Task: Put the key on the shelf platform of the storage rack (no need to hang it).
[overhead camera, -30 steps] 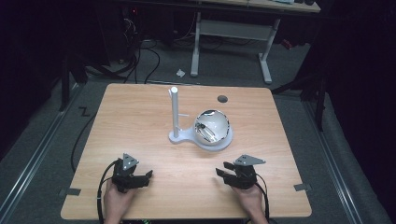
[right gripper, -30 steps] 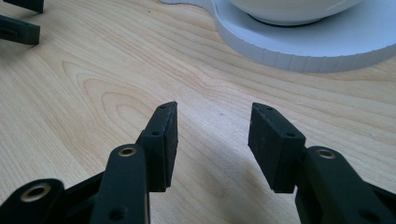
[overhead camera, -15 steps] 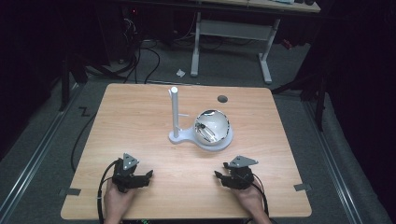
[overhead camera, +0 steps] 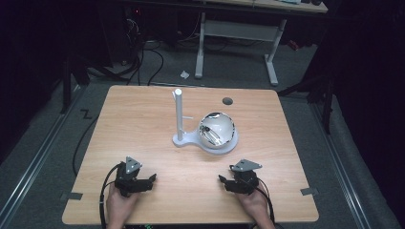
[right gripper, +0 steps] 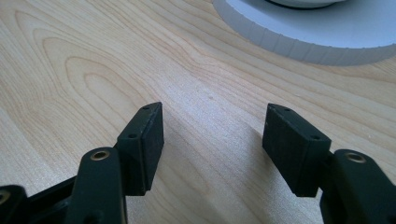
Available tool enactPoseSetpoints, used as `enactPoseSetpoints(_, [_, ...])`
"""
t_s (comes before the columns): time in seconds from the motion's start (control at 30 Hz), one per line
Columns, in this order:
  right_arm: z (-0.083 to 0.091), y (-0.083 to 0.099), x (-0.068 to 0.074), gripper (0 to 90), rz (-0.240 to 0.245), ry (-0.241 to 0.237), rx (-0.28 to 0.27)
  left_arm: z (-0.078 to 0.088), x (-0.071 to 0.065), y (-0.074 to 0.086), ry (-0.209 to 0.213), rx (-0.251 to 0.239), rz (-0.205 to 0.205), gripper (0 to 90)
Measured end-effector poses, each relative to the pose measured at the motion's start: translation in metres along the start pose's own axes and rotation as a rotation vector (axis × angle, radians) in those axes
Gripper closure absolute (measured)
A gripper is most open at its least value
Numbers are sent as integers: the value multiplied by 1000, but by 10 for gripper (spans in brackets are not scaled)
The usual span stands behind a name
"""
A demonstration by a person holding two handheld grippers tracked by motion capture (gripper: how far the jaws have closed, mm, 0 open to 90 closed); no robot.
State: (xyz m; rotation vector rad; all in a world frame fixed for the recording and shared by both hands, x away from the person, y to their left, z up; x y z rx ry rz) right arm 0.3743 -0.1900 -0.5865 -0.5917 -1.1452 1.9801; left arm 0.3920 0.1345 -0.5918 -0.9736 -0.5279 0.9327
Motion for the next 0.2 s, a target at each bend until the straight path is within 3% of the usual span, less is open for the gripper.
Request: enactPoseSetpoints(0.2, [0,0,0,413,-6,6,-1,0,0,0,4,-1,-4,153])
Point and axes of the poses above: each handheld gripper's, and its own axes: z roughly backward along the jaws, y roughly out of its underside, x roughly to its left, the point moved 8 cm from there along -z, roughly forward along the jaws, and after that the axes turned 14 degrees about -x, right-handed, at the moved point
